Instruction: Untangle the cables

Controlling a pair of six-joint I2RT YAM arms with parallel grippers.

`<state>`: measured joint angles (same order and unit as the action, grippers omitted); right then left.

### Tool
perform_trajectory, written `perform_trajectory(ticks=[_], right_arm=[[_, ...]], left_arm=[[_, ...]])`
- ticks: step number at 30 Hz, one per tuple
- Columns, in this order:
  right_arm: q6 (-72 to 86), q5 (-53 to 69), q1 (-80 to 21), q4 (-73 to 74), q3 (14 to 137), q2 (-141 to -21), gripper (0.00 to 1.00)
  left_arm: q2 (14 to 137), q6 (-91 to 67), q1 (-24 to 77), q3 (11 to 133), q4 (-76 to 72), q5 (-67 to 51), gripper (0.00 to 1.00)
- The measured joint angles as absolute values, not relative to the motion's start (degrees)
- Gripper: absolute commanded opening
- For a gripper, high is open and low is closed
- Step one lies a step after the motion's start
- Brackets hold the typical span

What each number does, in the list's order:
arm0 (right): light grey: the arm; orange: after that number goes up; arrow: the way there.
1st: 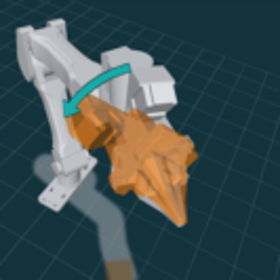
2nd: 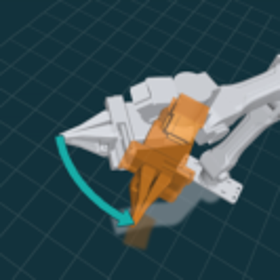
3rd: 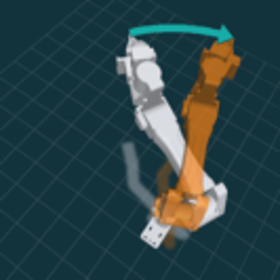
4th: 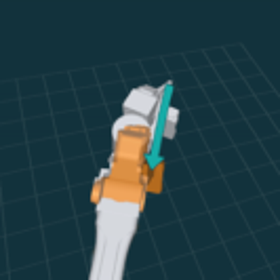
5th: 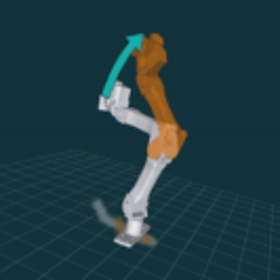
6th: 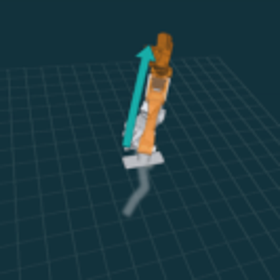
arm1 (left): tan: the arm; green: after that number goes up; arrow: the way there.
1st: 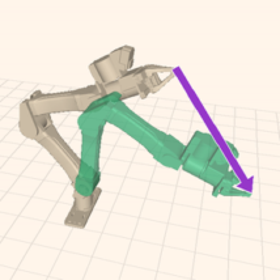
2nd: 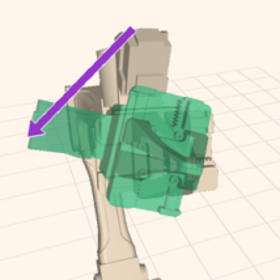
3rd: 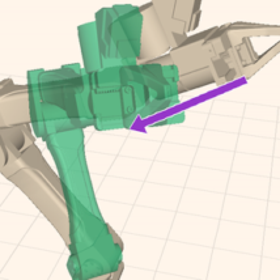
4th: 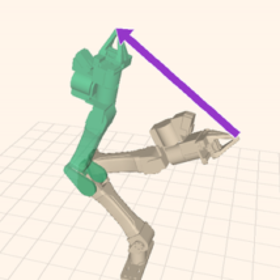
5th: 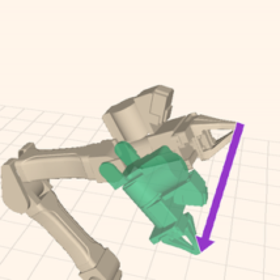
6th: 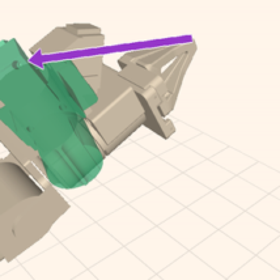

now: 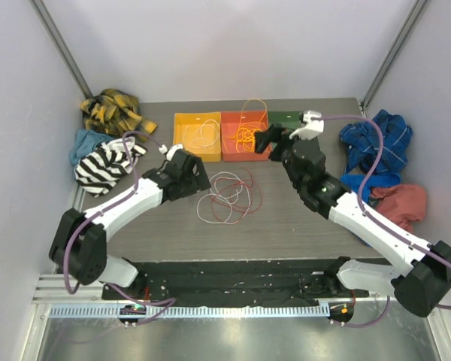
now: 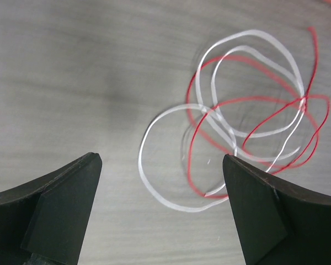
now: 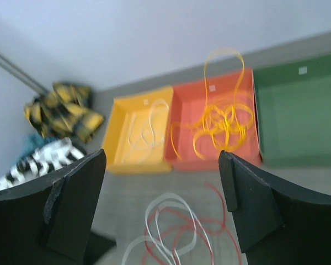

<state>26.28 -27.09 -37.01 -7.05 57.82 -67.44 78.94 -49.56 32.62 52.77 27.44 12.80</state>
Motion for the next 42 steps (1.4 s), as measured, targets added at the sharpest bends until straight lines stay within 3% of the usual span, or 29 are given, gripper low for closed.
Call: perform_trajectory(ticks=[10, 23, 29, 32, 42], right_arm=[[28.9, -23.7, -40.0, 3.0, 42.7, -55.1, 0.90], [27.1, -24.4, -39.9, 5.7, 40.8, -49.9, 0.90], [27.0, -24.4, -39.9, 5.9, 40.3, -50.3, 0.89], [26.9, -24.6, -39.9, 6.0, 40.3, -50.3, 0.89], [26.9, -24.7, -39.9, 5.9, 39.9, -50.2, 0.90]], left_arm=[[100.9, -41.8, 32.6, 70.0, 23.1, 16.5, 0.80], [109.3, -38.4, 32.6, 72.3, 21.2, 16.0, 0.58], [111.8, -36.9, 32.6, 73.9, 20.9, 16.8, 0.26], [113.3, -35.5, 32.6, 75.7, 21.4, 18.1, 0.02], [111.4, -35.4, 32.8, 74.3, 22.7, 19.4, 0.00]])
